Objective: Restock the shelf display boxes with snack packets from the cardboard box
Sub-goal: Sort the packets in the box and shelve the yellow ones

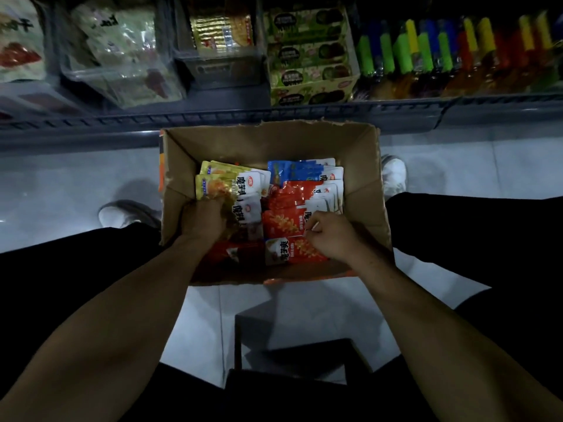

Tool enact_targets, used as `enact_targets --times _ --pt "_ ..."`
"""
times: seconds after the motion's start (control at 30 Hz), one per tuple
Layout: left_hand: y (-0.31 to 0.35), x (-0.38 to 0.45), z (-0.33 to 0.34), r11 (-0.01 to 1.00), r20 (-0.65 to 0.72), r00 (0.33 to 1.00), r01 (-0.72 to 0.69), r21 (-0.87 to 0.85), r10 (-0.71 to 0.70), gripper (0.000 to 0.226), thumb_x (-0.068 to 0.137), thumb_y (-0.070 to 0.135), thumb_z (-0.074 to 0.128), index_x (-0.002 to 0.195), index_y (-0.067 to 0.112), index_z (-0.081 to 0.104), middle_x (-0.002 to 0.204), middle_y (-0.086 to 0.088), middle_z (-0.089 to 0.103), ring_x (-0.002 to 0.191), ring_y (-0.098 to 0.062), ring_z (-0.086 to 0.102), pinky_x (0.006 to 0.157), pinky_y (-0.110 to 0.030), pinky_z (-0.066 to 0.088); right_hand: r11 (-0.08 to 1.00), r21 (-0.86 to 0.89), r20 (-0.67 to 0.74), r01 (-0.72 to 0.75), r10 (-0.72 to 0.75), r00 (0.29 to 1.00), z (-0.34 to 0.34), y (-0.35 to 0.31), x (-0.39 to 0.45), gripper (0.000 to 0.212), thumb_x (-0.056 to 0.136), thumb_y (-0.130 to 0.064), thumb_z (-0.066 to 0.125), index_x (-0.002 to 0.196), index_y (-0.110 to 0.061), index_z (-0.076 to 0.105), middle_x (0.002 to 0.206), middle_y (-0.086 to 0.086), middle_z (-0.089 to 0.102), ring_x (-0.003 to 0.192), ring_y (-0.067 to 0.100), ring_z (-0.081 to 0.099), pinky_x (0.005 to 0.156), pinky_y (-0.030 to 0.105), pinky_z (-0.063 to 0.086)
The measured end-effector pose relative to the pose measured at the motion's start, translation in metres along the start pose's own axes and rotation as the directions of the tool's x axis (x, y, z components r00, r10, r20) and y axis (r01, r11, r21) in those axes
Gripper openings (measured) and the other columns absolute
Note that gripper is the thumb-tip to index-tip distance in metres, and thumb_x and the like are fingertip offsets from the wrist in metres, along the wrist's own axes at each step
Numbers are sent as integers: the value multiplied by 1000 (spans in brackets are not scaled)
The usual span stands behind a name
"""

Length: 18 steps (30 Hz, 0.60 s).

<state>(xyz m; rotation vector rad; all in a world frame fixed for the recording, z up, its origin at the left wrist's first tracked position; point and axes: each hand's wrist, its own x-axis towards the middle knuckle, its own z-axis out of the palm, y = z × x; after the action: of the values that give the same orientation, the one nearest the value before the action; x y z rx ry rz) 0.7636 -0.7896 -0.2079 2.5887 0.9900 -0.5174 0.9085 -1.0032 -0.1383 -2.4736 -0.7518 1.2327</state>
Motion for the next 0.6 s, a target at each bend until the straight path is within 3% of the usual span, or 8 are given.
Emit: enact_targets --times 0.07,0.17,0.23,0.3,0.37,0.47,0.53,0.6 --pt "-4 -6 -7 986 -21 999 23 -163 -27 34 84 20 68 117 16 65 111 -15 67 101 -36 61 84 -37 50 1000 26 3 9 -10 1000 3 -7 3 10 90 -20 59 96 -19 67 105 1 68 99 20 62 81 27 47" --pt "-6 -11 -18 895 29 992 126 -427 -126 38 80 21 73 117 15 68 111 -12 70 102 -29 64 90 -32 51 994 109 -23 33 -30 999 2 -18 7 9 90 -19 61 96 -18 67 93 -4 65 94 16 62 76 24 43" --pt "-3 -13 -30 753 73 970 226 -618 -232 33 76 22 76 108 18 71 100 -5 73 91 -21 68 85 -28 54 983 183 -13 23 -21 1000 -1 -25 8 9 91 -18 61 98 -18 67 91 -7 62 90 12 59 77 25 44" --pt "4 -18 -43 516 145 956 261 -816 -254 18 79 11 75 95 16 71 85 2 71 67 -7 66 66 -16 53 958 288 -19 -4 10 1000 -4 -32 12 7 90 -19 63 95 -21 67 94 -5 66 91 13 61 82 28 48" --pt "14 -30 -61 358 179 965 239 -902 -193 15 83 2 70 88 17 70 79 9 73 65 -2 66 67 -17 52 894 447 17 -28 23 1000 -10 -43 13 4 89 -21 66 91 -25 65 101 -1 70 92 16 66 84 32 53" --pt "21 -48 -81 204 196 975 214 -955 -107 18 85 1 65 91 17 72 85 4 75 80 -14 70 78 -30 55 743 669 112 -22 -72 991 -23 -61 5 12 91 -25 67 101 -25 60 101 -1 71 90 14 69 81 31 56" --pt "27 -58 -90 152 184 977 199 -968 -103 16 86 1 64 91 14 71 85 0 75 79 -17 70 76 -31 54 661 750 101 17 -140 985 -30 -71 -2 20 90 -18 68 108 -19 62 97 -2 71 87 12 70 77 28 58" --pt "33 -63 -99 161 163 978 183 -970 -132 14 86 3 66 94 13 71 92 -3 75 86 -21 70 80 -34 54 626 778 61 53 -159 985 -37 -79 -9 26 89 -11 69 114 -15 63 95 -1 71 83 10 70 71 26 59"
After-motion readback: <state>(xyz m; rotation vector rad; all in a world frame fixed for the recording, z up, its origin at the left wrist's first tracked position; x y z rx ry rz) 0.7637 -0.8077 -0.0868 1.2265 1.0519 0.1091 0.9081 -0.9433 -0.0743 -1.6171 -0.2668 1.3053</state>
